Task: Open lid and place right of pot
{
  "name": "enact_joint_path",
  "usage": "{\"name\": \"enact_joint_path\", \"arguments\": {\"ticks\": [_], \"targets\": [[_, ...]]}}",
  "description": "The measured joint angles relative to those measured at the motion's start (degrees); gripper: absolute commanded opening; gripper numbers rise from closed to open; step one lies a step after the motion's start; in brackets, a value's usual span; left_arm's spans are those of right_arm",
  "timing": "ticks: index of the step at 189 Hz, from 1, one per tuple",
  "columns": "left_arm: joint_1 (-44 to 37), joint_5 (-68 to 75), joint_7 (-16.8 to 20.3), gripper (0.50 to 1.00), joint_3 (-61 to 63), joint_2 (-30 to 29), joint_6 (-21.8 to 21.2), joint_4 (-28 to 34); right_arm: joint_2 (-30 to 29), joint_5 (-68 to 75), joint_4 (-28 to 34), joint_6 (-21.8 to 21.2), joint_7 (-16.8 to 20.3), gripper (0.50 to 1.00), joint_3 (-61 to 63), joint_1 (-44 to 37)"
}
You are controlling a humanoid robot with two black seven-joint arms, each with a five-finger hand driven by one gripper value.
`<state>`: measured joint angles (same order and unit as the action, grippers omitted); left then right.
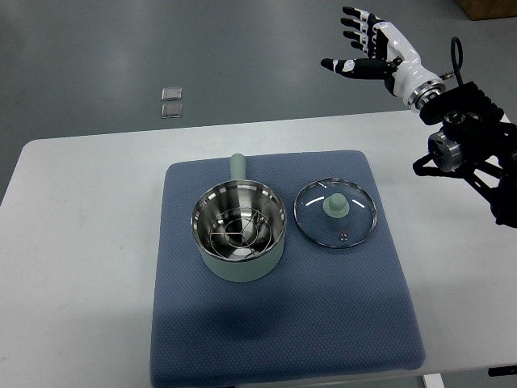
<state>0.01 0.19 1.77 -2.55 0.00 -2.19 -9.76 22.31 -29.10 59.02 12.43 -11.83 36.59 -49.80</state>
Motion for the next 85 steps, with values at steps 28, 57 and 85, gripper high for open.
{"name": "enact_joint_path", "arguments": {"ticks": [28, 57, 85], "targets": [[-0.02, 0.00, 0.01, 1.000, 0.00, 0.00, 0.00, 0.00, -1.02, 6.84, -0.23, -0.84, 0.00, 0.930, 3.39, 5.46], [-0.02, 0.00, 0.00, 1.000, 0.00, 0.00, 0.00, 0.00, -1.51, 13.22, -0.36, -3.60, 0.08, 0.930, 4.18, 9.22], [-0.02, 0.01, 0.00, 1.000, 0.00, 0.00, 0.00, 0.00, -2.10, 15.46, -0.80, -4.32, -0.09, 0.930, 6.07, 11.30]]}}
